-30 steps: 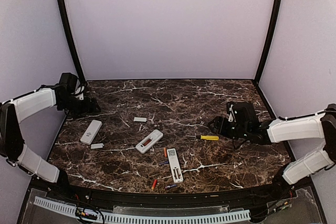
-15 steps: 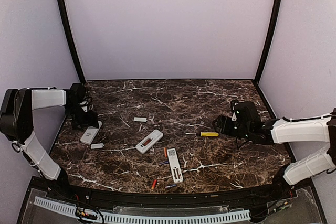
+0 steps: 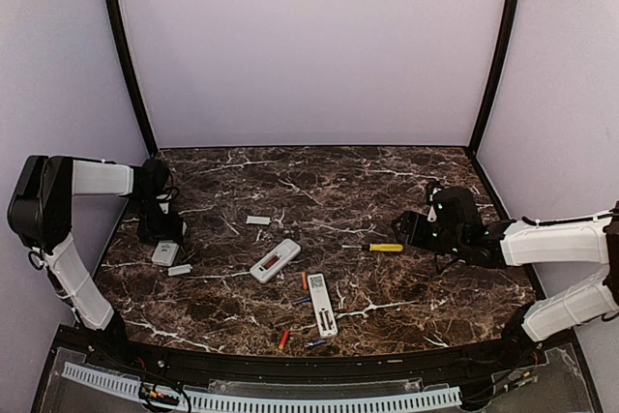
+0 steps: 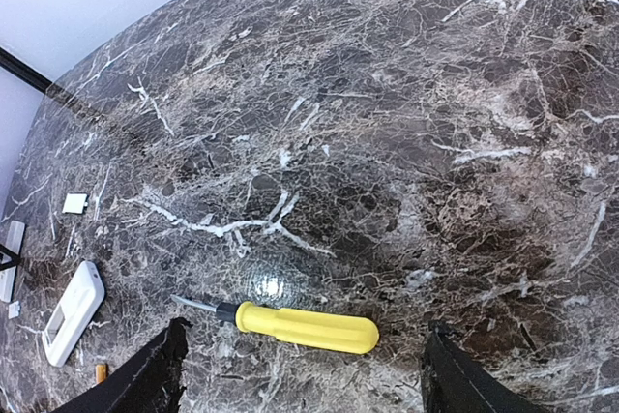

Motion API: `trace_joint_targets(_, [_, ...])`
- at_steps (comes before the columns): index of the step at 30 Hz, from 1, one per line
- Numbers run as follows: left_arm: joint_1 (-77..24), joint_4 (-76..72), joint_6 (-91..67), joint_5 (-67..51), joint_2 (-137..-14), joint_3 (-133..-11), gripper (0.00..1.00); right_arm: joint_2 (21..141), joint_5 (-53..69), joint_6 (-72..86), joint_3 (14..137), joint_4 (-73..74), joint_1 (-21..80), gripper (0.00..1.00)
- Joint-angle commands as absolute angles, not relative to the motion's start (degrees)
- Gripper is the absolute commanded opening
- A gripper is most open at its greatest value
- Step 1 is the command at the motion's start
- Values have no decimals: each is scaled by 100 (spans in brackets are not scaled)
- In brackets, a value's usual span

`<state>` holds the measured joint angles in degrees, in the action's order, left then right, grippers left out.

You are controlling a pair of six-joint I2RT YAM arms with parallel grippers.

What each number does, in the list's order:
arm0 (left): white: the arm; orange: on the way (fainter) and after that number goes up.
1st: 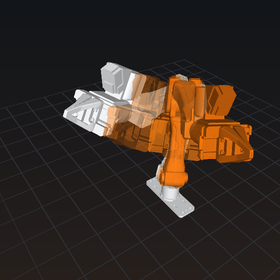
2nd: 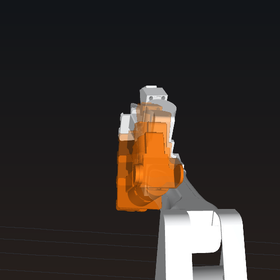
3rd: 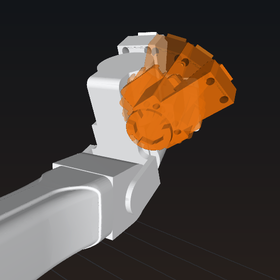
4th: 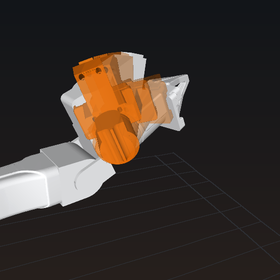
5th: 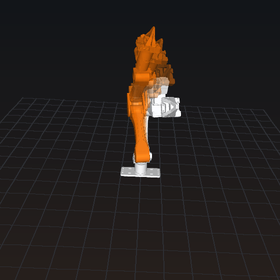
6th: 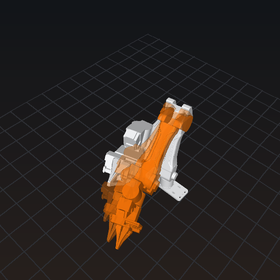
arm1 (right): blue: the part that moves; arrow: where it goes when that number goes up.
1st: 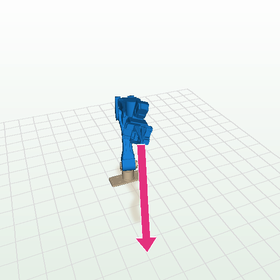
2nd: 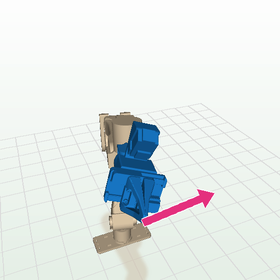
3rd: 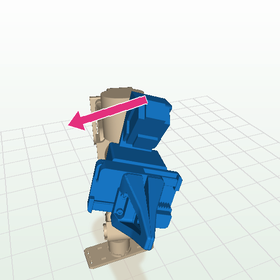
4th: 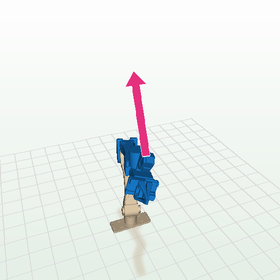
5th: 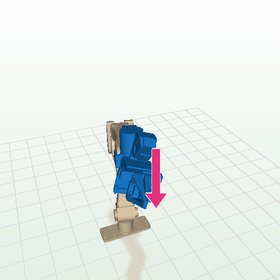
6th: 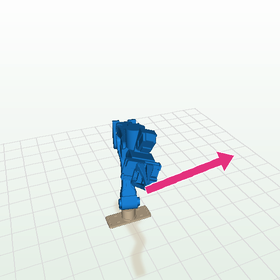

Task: Unload the batteries from the remote control
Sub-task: Pick up the remote control from the center of the board.

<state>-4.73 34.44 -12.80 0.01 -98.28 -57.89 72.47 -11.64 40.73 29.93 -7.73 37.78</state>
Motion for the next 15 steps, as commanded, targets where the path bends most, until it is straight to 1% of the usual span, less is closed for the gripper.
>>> trace_joint_targets(1, [-512, 3655, -1236, -68, -9861, -5861, 66, 7194, -1254, 4050, 2929, -865, 3817, 81])
trace_joint_targets(2, [-543, 3669, -1229, 110, -9861, -5871, 59, 7181, -1289, 4045, 2964, -767, 3821, 81])
trace_joint_targets(3, [-557, 3697, -1217, 165, -9861, -5884, 56, 7143, -1326, 4068, 2996, -640, 3815, 81])
trace_joint_targets(4, [-590, 3703, -1210, 224, -9857, -5877, 50, 7087, -1350, 4089, 3015, -537, 3822, 81])
trace_joint_targets(5, [-607, 3701, -1201, 235, -9855, -5874, 49, 7000, -1361, 4096, 3019, -456, 3822, 81])
trace_joint_targets(7, [-672, 3697, -1184, 283, -9834, -5891, 41, 6744, -1367, 4125, 2992, -359, 3819, 82])
trace_joint_targets(12, [-867, 3616, -1167, 483, -9441, -5830, 34, 6123, -1380, 3940, 3049, -129, 3815, 83])
trace_joint_targets(15, [-964, 3408, -1152, 423, -8907, -5725, 33, 5873, -1433, 3726, 3230, 124, 3810, 87])
